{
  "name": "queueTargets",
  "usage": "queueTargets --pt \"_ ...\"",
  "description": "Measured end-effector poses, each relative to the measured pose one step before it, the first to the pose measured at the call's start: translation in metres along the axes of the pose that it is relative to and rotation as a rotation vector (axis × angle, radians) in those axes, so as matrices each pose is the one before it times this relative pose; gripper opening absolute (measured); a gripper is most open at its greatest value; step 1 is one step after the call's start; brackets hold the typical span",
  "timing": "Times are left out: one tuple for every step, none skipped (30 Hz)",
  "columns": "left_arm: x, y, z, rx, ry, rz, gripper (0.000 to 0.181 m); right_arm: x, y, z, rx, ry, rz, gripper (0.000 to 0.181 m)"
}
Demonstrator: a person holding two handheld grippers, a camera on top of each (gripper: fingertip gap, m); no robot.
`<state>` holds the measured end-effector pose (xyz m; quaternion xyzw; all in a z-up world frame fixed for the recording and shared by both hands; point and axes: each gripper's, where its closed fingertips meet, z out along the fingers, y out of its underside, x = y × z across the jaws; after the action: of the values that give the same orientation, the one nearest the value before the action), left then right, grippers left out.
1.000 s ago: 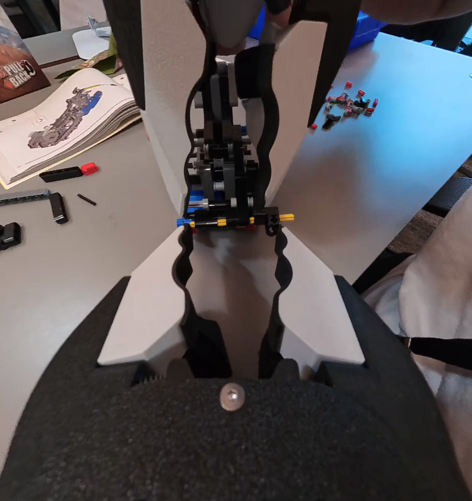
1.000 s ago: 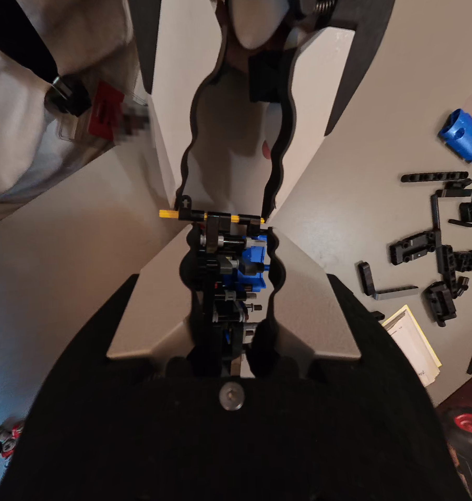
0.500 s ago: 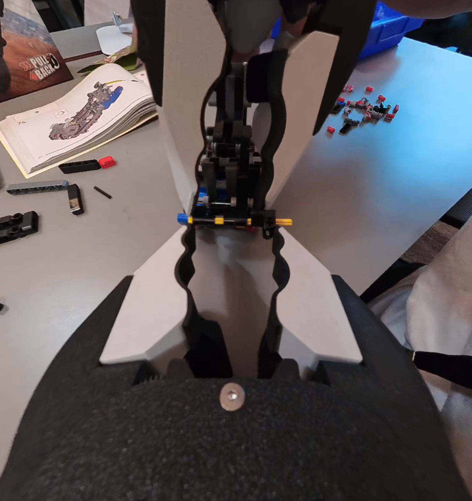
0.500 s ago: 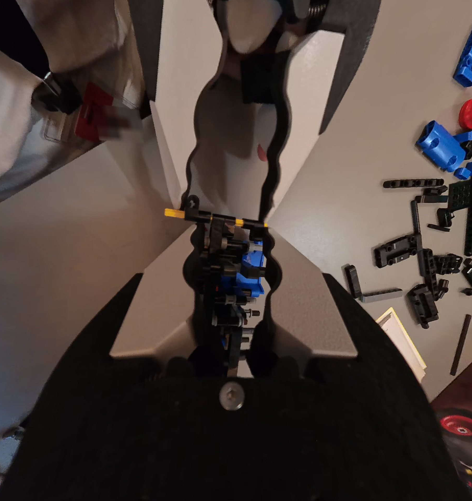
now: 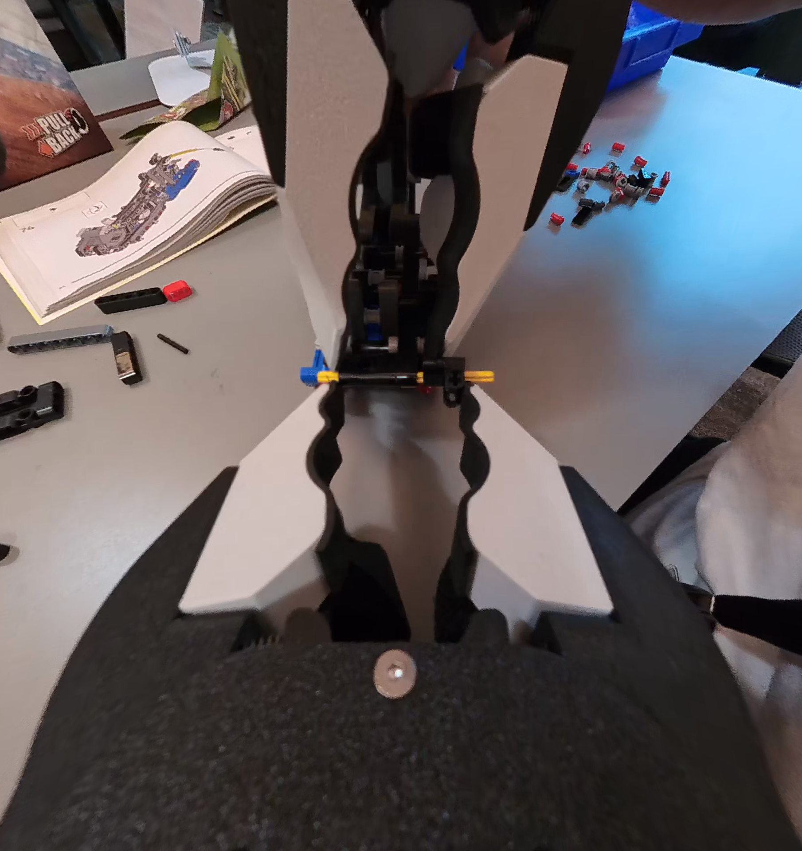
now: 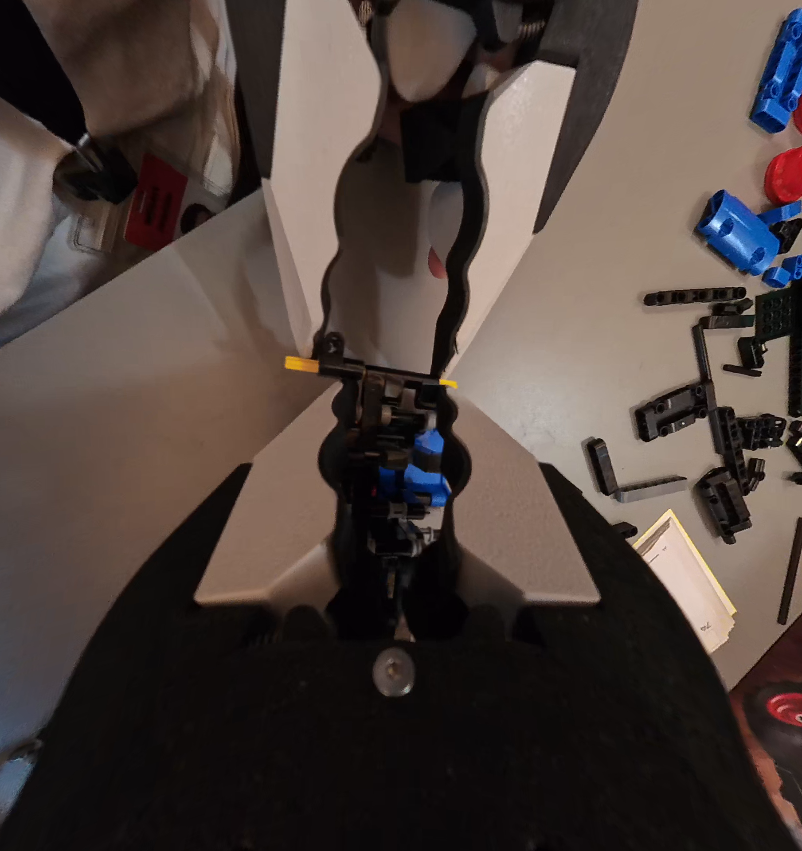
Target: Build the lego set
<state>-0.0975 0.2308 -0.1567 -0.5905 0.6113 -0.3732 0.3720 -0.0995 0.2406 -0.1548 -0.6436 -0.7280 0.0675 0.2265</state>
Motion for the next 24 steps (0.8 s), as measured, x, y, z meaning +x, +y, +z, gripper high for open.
queueTargets --pt "0.00021 0.00026 0.00036 0.0001 0.0010 0.0004 0.049 -0.00065 0.00056 0.00029 -0.0015 0.0006 -0.0019 0.034" --pt "-0.00060 -0.00016 0.00008 0.0011 -0.0060 0.0024 0.048 0.00089 0.00008 -0.00014 0.0013 0.0054 0.0040 0.034" --pt "-0.00032 0.00002 0.00008 0.0005 -0.0018 -0.0004 0.048 0.00028 0.00016 -0.00008 -0.0007 0.0052 0.0004 0.034" --pt "0.00030 0.00034 0.00019 -0.0030 0.0034 -0.0004 0.048 -0.00057 0.00011 0.00031 -0.0013 0.0011 0.0004 0.034" --pt "0.00017 0.00016 0.00001 -0.0006 -0.0003 0.0028 0.048 0.00001 -0.00018 0.00006 0.0010 0.0026 -0.0021 0.034" --pt "0.00022 0.00019 0.00013 -0.0016 -0.0028 0.0055 0.048 -0.00025 -0.00003 0.00004 0.0014 -0.0004 -0.0018 0.034" --pt "0.00016 0.00007 0.00009 -0.0013 -0.0012 0.0037 0.048 -0.00015 0.00001 0.00004 0.0022 -0.0033 0.0024 0.034" --pt "0.00003 0.00003 -0.00001 -0.0001 0.0010 -0.0012 0.048 0.00001 -0.00017 0.00009 0.0012 -0.0002 -0.0006 0.034" --pt "0.00004 0.00015 -0.00012 0.0002 0.0003 0.0002 0.048 0.00011 -0.00008 0.00008 0.0004 0.0029 -0.0049 0.034" --pt "-0.00001 -0.00004 0.00004 0.0012 -0.0009 0.0013 0.048 0.00008 0.00004 -0.00017 0.0000 0.0002 0.0027 0.034" --pt "0.00017 -0.00010 0.00019 0.0002 0.0028 -0.0025 0.048 -0.00019 0.00027 -0.00012 -0.0021 -0.0051 0.0102 0.034" --pt "0.00015 -0.00015 -0.00006 -0.0012 0.0079 -0.0080 0.048 -0.00010 -0.00001 -0.00007 0.0003 -0.0043 0.0123 0.034" --pt "-0.00027 -0.00058 -0.00052 0.0029 0.0088 -0.0112 0.049 0.00045 -0.00045 -0.00055 0.0046 0.0014 0.0088 0.034" --pt "0.00003 -0.00071 -0.00044 0.0055 0.0075 -0.0109 0.049 0.00031 -0.00042 -0.00074 0.0062 0.0040 0.0060 0.035" --pt "0.00058 -0.00034 -0.00014 0.0028 0.0059 -0.0021 0.049 0.00064 0.00068 -0.00064 0.0007 0.0101 0.0115 0.036" --pt "0.00081 0.00002 0.00010 -0.0005 0.0014 0.0054 0.049 0.00091 0.00048 -0.00198 0.0001 0.0129 0.0107 0.038" --pt "0.00086 0.00037 0.00024 -0.0034 -0.0006 0.0104 0.049 0.00007 -0.00041 -0.00429 0.0098 0.0089 0.0140 0.039" --pt "0.00060 0.00054 0.00009 -0.0035 -0.0023 0.0109 0.049 0.00010 -0.00247 -0.00600 0.0254 0.0094 0.0267 0.040" --pt "0.00106 0.00042 -0.00016 -0.0023 0.0031 0.0068 0.049 0.00001 -0.00381 -0.00706 0.0360 0.0092 0.0414 0.041" --pt "0.00113 0.00016 -0.00050 -0.0003 0.0070 0.0011 0.049 -0.00142 -0.00408 -0.00698 0.0397 0.0051 0.0455 0.042" --pt "0.00044 -0.00010 -0.00047 0.0021 0.0051 -0.0040 0.049 -0.00265 -0.00375 -0.00603 0.0388 0.0057 0.0455 0.042" --pt "0.00023 0.00001 -0.00044 0.0020 0.0046 -0.0049 0.049 -0.00379 -0.00320 -0.00433 0.0368 0.0059 0.0451 0.042" --pt "0.00049 0.00002 -0.00044 0.0009 0.0041 -0.0011 0.049 -0.00486 -0.00217 -0.00221 0.0335 0.0076 0.0403 0.042" --pt "0.00065 0.00010 -0.00037 0.0008 0.0035 0.0026 0.049 -0.00682 0.00007 -0.00056 0.0239 0.0033 0.0301 0.042"
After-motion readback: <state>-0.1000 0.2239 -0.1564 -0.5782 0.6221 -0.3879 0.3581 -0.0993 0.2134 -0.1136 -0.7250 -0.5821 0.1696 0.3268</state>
